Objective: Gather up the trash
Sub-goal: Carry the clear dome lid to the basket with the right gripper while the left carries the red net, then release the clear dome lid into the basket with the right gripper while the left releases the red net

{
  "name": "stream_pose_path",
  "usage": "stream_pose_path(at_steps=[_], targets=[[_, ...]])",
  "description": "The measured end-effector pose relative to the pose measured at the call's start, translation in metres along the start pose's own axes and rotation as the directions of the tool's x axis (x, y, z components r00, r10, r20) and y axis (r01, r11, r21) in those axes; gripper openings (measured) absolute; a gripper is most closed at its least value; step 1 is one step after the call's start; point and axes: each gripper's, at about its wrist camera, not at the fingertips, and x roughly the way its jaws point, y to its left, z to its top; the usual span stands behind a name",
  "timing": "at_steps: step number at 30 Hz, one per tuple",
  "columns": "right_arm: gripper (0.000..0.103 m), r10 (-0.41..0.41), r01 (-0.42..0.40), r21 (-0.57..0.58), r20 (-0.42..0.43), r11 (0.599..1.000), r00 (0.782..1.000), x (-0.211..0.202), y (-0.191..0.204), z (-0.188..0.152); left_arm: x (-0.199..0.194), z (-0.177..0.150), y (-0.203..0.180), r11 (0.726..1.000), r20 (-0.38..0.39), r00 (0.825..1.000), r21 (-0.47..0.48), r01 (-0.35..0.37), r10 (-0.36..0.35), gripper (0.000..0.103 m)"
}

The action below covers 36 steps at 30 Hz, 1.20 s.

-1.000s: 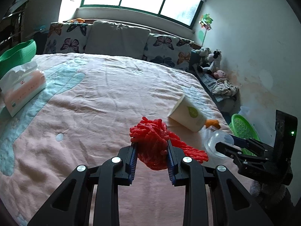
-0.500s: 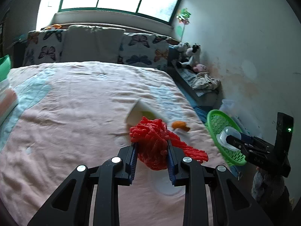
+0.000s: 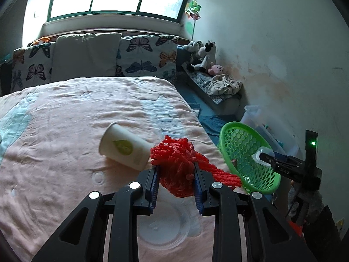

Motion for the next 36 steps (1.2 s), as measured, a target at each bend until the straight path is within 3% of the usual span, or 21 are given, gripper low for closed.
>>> stream_pose_path(at_steps=[7,13,26,36], targets=[[0.058,-0.014,0.015,0.026,-0.034,1.0,0.999,0.018,-0.019,-0.007,0.023,0.009,-0.02,0.999,-0.03,1.0,0.033,0.011,-0.01,0.027],[0.065,-0.019,0.02,0.046,-0.02,0.999,1.0,0.017,-0.028,-0.009,0.043,0.016,-0.043,0.997,-0.052,0.998,0.072,0.035,-0.031,0.027],[0.068,-0.007,0.0,0.076,0.093,0.997,0.996,-0.037,-0.045,-0.012,0.084,0.025,-0.107,0.981,-0.104,0.991,0.164,0.106,-0.089,0.027],[0.071,-0.005,-0.009,0.114,0.123,0.993,0.992,-0.06,-0.058,-0.024,0.126,0.023,-0.152,0.964,-0.166,0.98,0.225,0.142,-0.106,0.027]])
